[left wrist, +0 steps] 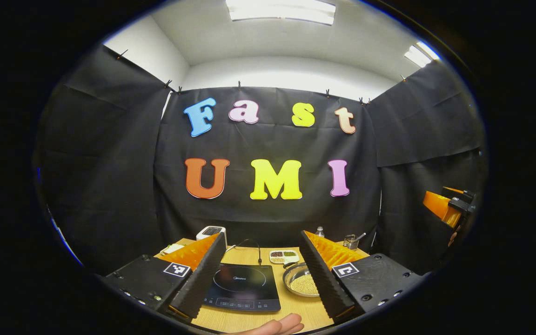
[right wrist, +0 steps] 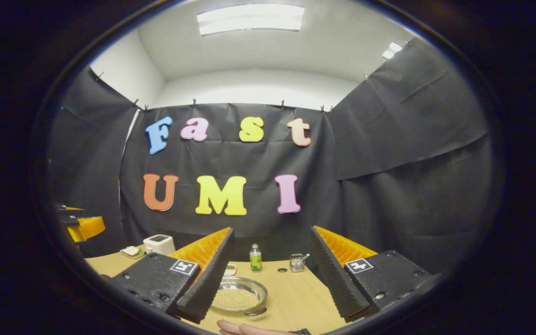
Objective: First push the handle of the pot to place it horizontally, then grasp the pot with both hands and set it on the induction cooktop.
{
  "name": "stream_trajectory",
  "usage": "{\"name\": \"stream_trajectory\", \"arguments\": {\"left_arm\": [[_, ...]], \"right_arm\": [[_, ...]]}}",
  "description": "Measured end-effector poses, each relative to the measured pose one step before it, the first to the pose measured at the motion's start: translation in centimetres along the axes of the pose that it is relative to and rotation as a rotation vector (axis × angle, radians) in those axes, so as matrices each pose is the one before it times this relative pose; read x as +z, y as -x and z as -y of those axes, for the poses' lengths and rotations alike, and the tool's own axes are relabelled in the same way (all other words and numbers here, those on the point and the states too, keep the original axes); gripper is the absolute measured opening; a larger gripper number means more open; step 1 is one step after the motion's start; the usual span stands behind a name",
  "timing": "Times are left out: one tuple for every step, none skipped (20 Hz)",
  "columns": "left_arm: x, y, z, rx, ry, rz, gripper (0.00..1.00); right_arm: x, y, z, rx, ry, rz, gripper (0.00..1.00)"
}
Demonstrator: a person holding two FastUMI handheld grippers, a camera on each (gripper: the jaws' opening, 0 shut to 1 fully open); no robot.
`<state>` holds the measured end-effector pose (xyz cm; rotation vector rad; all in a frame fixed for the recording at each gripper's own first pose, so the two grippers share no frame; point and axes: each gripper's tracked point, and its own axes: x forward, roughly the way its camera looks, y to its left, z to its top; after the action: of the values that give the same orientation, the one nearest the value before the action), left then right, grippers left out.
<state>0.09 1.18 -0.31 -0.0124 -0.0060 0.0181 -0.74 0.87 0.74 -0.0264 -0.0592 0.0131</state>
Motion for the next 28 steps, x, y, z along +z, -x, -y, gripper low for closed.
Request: {"name": "stream_trajectory", "arguments": {"left_arm": [[0.001, 0.054, 0.038, -0.00019, 0.00026, -0.00136, 0.95], [-0.138, 0.008, 0.053, -0.00219, -0.001, -0.00222, 0.95], [0.052, 0.028, 0.043, -0.00339, -0.00215, 0.00002, 0.95], [0.051, 0.06, 0.071, -0.00292, -0.00195, 0.00129, 0.95], [0.06, 0.122, -0.02, -0.00204, -0.00101, 0.00023, 0.95], [-0.059, 0.053, 0.153, -0.00655, 0.00123, -0.00355, 0.95], [-0.165, 0.176, 0.243, -0.01035, 0.00415, -0.00891, 0.95], [-0.03, 0.268, 0.372, -0.0099, 0.00493, -0.00555, 0.95], [0.173, 0.327, 0.234, -0.00878, 0.00239, 0.00556, 0.95], [0.292, 0.125, 0.161, -0.00334, -0.00323, 0.00725, 0.95], [0.169, 0.219, -0.063, 0.00098, -0.00469, 0.00469, 0.95], [0.053, 0.129, -0.108, 0.0018, -0.0038, 0.00145, 0.95], [-0.09, 0.264, -0.01, 0.00487, -0.00087, -0.00575, 0.95], [-0.093, 0.118, -0.011, 0.00392, 0.00359, -0.00718, 0.95], [0.003, 0.166, 0.029, -0.00126, 0.00545, -0.00482, 0.95], [0.057, 0.11, 0.185, -0.00703, 0.00684, -0.00005, 0.95], [0.127, 0.27, 0.1, 0.00014, 0.00172, 0.00181, 0.95], [0.099, 0.102, -0.104, 0.00391, -0.00144, 0.0029, 0.95], [0.025, 0.144, -0.07, -0.00248, -0.0002, 0.00297, 0.95], [0.002, 0.192, 0.207, -0.01082, 0.00152, 0.00169, 0.95], [-0.292, 0.117, 0.247, -0.01056, 0.00338, -0.00232, 0.95], [-0.167, 0.179, 0.162, -0.00767, 0.00239, -0.00578, 0.95], [-0.184, 0.08, 0.06, -0.00595, 0.00032, -0.00376, 0.95], [-0.114, 0.011, 0.048, -0.00595, -0.00237, -0.00042, 0.95], [-0.069, -0.147, 0.055, -0.00273, -0.00171, 0.00004, 0.95], [-0.139, 0.008, -0.093, 0.00053, -0.00011, -0.00219, 0.95], [-0.142, 0.023, -0.097, 0.00214, 0.00281, -0.00094, 0.95], [-0.051, -0.03, -0.041, 0.00059, 0.00395, 0.00029, 0.95]], "right_arm": [[-0.37, -0.25, -0.168, 0.00331, 0.00156, -0.01181, 0.96], [-0.403, -0.208, 0.003, -0.00393, 0.00653, -0.00709, 0.96], [-0.276, -0.273, 0.108, -0.0105, 0.00779, 0.00114, 0.96], [-0.424, -0.473, -0.069, -0.00655, 0.00813, -0.00301, 0.96], [-0.787, -0.384, -0.197, -0.00399, 0.00419, -0.01471, 0.95], [-1.013, -0.357, -0.387, 0.00327, -0.00133, -0.0212, 0.96], [-1.06, -0.477, -0.457, 0.01178, -0.00163, -0.0266, 0.96], [-0.967, -0.51, -0.316, 0.00901, -0.00206, -0.02723, 0.96], [-0.861, -0.469, -0.126, 0.00261, -0.0032, -0.02506, 0.96], [-0.632, -0.414, -0.054, 0.00302, -0.00409, -0.0182, 0.96], [-0.562, -0.304, -0.285, 0.01065, -0.00403, -0.01733, 0.96], [-0.641, -0.369, -0.357, 0.01149, -0.00415, -0.01558, 0.94], [-0.572, -0.288, -0.352, 0.01706, -0.00501, -0.01981, 0.94], [-0.524, -0.289, -0.616, 0.02474, -0.00503, -0.01483, 0.87], [-0.518, -0.23, -0.295, 0.01166, -0.00338, -0.01945, 0.83], [-0.663, -0.287, -0.146, 0.01362, -0.00172, -0.02077, 0.72], [-0.643, -0.204, -0.329, 0.01555, -0.00224, -0.02162, 0.68], [-0.546, -0.334, -0.46, 0.01925, -0.00611, -0.01607, 0.59], [-0.539, -0.283, -0.403, 0.0156, 0.00431, -0.02065, 0.49], [-0.784, -0.31, -0.344, 0.01474, 0.01622, -0.02802, 0.4], [-0.988, -0.301, -0.258, 0.01037, 0.00986, -0.03202, 0.25], [-0.789, -0.212, -0.129, 0.0086, 0.00953, -0.03801, 0.01], [-1.463, -0.32, -0.581, 0.01846, 0.01952, -0.04248, 0.0], [-1.093, -0.745, -0.442, 0.01197, 0.01668, -0.03795, 0.01], [-0.86, -0.579, -0.153, -0.00392, 0.01397, -0.03354, 0.0], [-0.68, -0.37, 0.154, -0.00675, 0.01266, -0.03147, 0.0], [-0.748, -0.594, 0.003, -0.01211, 0.01089, -0.02555, 0.04], [-0.79, -0.602, -0.251, -0.00057, 0.00143, -0.02881, 0.04]]}}
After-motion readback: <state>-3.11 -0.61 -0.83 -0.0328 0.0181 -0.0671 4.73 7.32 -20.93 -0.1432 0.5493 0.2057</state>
